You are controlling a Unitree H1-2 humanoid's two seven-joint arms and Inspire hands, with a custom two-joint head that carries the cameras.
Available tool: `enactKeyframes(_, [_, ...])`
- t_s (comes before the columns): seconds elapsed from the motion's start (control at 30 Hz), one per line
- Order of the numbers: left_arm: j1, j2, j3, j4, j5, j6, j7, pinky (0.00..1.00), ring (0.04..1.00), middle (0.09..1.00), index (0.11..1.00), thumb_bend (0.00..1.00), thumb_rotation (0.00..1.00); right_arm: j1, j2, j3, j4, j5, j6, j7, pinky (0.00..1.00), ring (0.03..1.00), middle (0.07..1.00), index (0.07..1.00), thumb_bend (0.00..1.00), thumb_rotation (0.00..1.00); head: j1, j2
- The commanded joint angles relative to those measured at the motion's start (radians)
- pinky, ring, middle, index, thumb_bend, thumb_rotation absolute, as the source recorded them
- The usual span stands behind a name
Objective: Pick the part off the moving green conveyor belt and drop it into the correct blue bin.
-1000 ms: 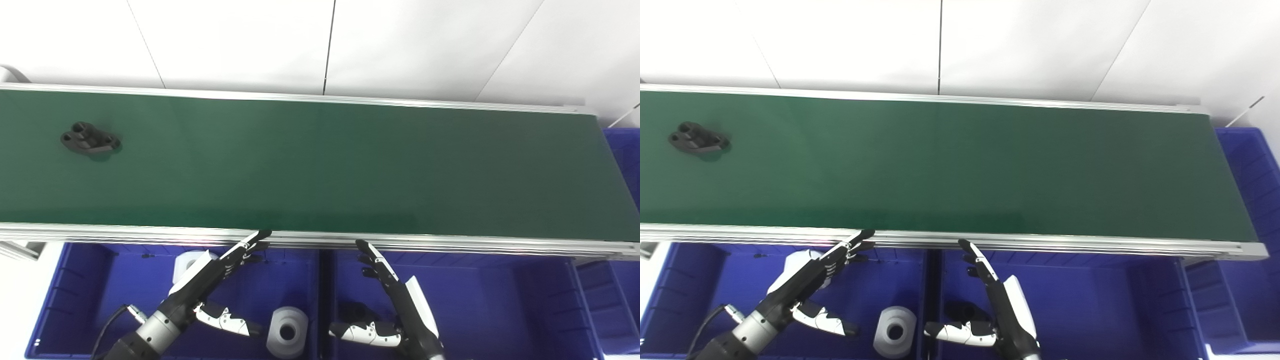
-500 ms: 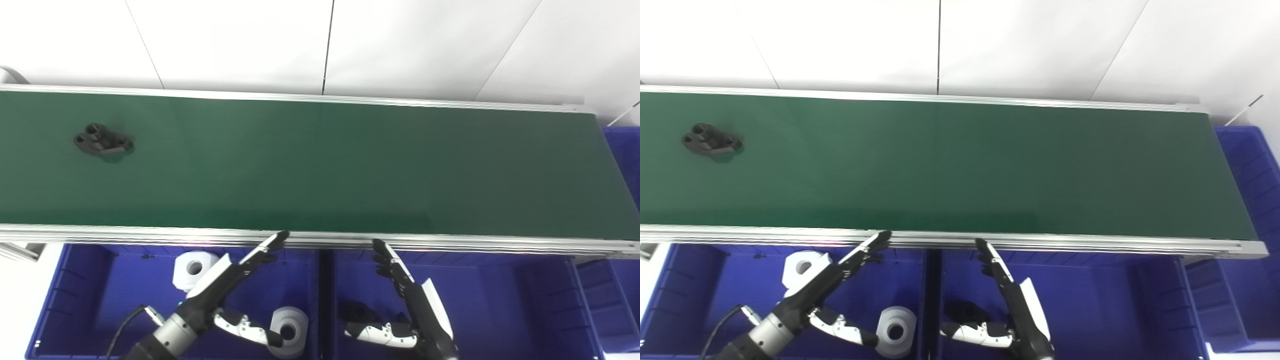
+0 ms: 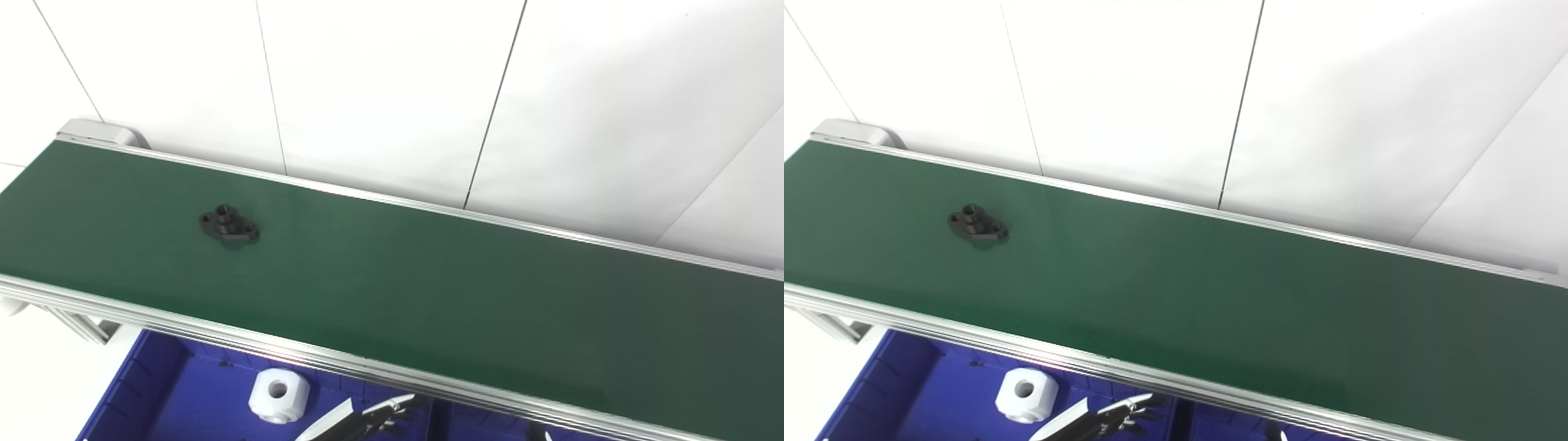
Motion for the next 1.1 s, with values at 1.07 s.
enactKeyframes(1.07, [-0.082,-0.008,-0.105,0.085,-0.015,-0.033,0.149,0.72,0.817,0.878,0.855,0.85,0.24,-0.035,-0.029,-0.002,-0.113,0.125,-0.067,-0.07,0.78,0.844,0.874,0.921,0.89,0.29,0.006,-0.074])
